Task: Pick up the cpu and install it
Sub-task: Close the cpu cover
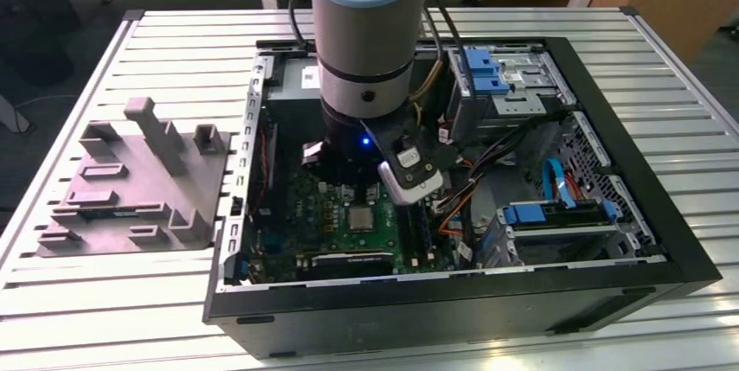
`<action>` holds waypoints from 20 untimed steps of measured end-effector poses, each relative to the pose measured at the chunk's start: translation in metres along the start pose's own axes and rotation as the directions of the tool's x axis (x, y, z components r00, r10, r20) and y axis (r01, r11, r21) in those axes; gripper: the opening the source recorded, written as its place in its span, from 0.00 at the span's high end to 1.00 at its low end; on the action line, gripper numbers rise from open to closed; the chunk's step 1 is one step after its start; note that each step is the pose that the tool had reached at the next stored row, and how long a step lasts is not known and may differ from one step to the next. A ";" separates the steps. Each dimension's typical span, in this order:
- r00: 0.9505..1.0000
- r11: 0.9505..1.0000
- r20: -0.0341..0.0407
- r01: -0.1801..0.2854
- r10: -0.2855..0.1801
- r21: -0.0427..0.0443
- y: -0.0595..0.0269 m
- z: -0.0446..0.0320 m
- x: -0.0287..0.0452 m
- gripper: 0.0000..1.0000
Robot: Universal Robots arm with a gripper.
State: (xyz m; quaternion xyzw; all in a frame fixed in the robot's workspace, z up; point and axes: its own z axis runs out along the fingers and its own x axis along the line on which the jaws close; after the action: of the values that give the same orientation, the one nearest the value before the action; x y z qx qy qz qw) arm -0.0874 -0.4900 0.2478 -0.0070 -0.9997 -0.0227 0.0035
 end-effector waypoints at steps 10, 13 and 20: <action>0.985 0.985 -0.008 0.173 -0.173 0.001 0.0000 0.0001 0.0000 0.89; 0.974 0.974 -0.011 0.228 -0.228 0.001 0.0000 0.0003 0.0000 0.89; 0.937 0.937 -0.016 0.349 -0.349 0.000 0.0000 0.0006 0.0000 0.89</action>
State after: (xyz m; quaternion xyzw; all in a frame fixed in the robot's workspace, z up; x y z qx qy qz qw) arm -0.0874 -0.4900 0.2473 0.1707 -0.9851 -0.0215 0.0075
